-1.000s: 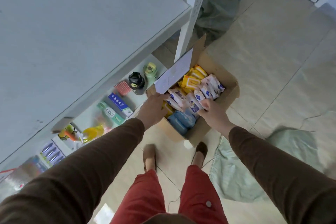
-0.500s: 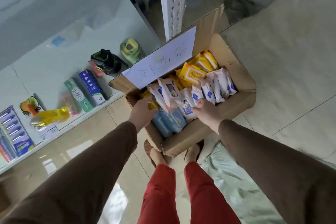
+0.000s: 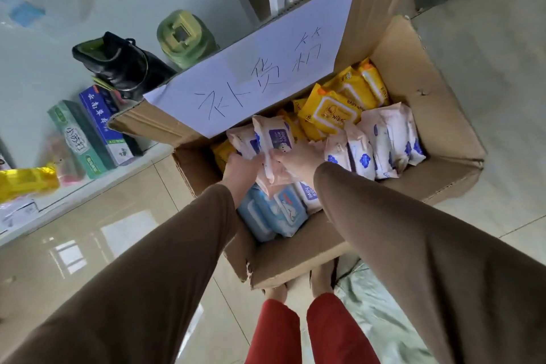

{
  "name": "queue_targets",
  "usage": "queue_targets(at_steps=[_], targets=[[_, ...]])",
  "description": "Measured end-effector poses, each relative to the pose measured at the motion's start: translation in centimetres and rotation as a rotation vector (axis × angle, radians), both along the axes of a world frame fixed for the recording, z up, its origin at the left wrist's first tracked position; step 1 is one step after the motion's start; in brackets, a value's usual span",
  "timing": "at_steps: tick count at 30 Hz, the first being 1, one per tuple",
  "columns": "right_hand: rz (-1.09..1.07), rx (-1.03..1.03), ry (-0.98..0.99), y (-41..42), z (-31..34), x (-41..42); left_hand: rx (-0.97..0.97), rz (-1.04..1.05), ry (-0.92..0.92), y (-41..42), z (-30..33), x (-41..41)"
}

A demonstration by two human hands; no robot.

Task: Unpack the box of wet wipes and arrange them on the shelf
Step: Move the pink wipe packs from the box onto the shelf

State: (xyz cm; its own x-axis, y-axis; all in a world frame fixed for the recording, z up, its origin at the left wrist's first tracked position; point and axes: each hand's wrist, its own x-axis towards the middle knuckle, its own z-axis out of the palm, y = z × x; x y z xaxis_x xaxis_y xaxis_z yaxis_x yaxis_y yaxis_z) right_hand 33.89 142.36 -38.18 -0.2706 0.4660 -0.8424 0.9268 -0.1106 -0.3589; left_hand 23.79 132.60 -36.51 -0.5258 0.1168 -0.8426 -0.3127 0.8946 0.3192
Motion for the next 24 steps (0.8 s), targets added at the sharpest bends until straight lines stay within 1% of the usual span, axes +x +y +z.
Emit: queue_targets(at_steps=[2,5,7,9,11,13,15,18,20,22,24], targets=[[-0.07,-0.074,0.061,0.4,-0.6,0.0,0.032,0.117,-0.018,0.4,-0.8,0.3],[-0.245,-0.324,0.21,1.5,0.4,0.7,0.08,0.172,-0.02,0.0,-1.0,0.8],[-0.349,-0.361,0.298,1.4,2.7,1.6,0.168,0.191,-0.045,-0.8,-0.1,1.1],[-0.466,-0.37,0.333,0.3,5.6,2.9,0.247,0.182,-0.114,-1.7,2.0,1.6],[-0.476,-0.39,0.349,-1.0,8.6,4.5,0.269,0.16,-0.137,-2.8,5.3,2.2],[-0.433,-0.416,0.356,-2.1,12.1,6.1,0.243,0.137,-0.117,-4.2,9.3,2.5],[-0.376,-0.391,0.376,-3.0,16.5,7.0,0.224,0.099,-0.105,-6.1,13.9,2.1],[-0.257,-0.325,0.393,-4.1,23.9,7.7,0.17,-0.003,0.003,-9.6,22.0,0.4],[-0.134,-0.266,0.383,-4.9,28.6,7.2,0.186,-0.051,0.09,-12.3,27.7,-1.3],[0.032,-0.175,0.374,-6.1,33.7,5.8,0.208,-0.098,0.171,-15.3,33.3,-3.4],[0.209,-0.076,0.395,-7.7,38.6,3.6,0.232,-0.119,0.215,-18.6,38.4,-5.7]])
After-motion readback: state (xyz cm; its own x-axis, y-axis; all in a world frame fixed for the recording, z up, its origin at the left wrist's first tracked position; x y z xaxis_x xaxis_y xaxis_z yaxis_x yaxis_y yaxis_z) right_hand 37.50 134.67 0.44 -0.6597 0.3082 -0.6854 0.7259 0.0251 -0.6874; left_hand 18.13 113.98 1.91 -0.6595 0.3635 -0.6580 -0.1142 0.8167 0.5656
